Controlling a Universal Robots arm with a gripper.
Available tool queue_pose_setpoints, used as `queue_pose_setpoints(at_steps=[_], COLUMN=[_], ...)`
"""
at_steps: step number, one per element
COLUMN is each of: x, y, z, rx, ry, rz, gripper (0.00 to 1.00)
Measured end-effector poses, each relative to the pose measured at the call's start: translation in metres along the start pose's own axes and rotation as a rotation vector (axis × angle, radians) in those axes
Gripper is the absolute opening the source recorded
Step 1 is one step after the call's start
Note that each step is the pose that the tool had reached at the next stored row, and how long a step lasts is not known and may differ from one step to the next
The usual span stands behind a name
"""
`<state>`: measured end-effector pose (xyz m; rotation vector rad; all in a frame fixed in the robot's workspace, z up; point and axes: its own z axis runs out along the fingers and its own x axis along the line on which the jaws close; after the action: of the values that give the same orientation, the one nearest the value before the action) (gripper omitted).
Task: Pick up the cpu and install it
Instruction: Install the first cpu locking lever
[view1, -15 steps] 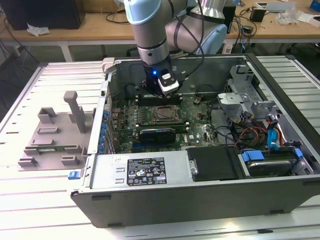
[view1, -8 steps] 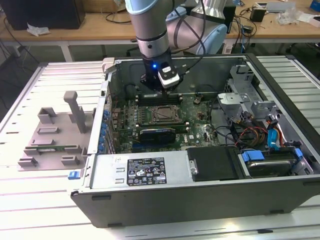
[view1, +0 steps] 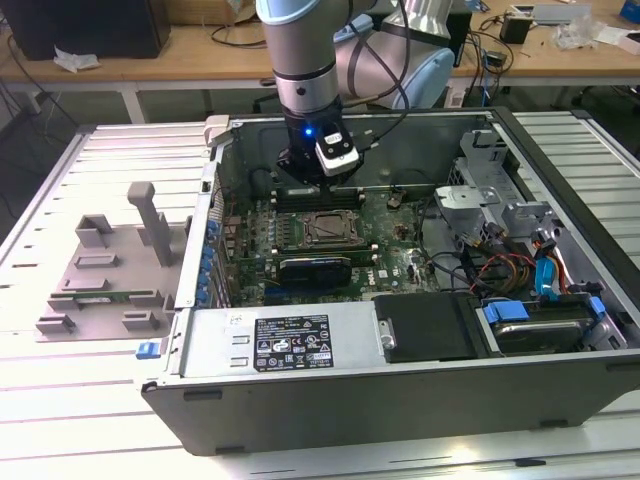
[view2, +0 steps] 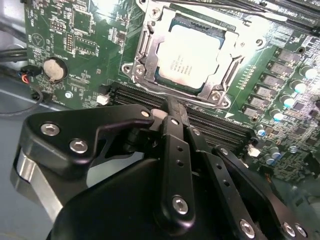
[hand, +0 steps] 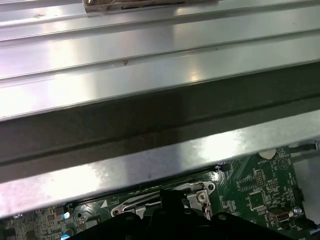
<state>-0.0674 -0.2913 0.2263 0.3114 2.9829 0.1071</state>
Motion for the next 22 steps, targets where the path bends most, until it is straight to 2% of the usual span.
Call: queue_pose_setpoints(at_steps=[3, 5, 7, 8, 12, 13, 15, 19, 22], x=[0.0000, -0.0001, 0.0000, 0.0000, 0.0001, 0.0001, 0.0001, -0.0002, -0.0047], y=[0.0000, 0.0000, 0.0000, 0.0000, -0.0001, -0.0002, -0.0004, -0.0008, -0.0015], z=[0.0000, 0.0004, 0.0006, 0.0007, 0.0012, 0.0014, 0.0017, 0.0023, 0.0032], rx=[0.0000, -0.0036, -0.0060, -0.0029, 0.0374, 0.0412, 0.0414, 0.0368, 0.0352], ry=[0.0012, 0.0035, 0.0083, 0.0151, 0.0433, 0.0488, 0.0565, 0.0594, 0.0618], rz=[-0.001, -0.027, -0.062, -0.083, -0.118, -0.126, -0.154, -0.195, -0.214], gripper=[0.11, 0.11, 0.11, 0.11, 0.11, 0.11, 0.11, 0.11, 0.11])
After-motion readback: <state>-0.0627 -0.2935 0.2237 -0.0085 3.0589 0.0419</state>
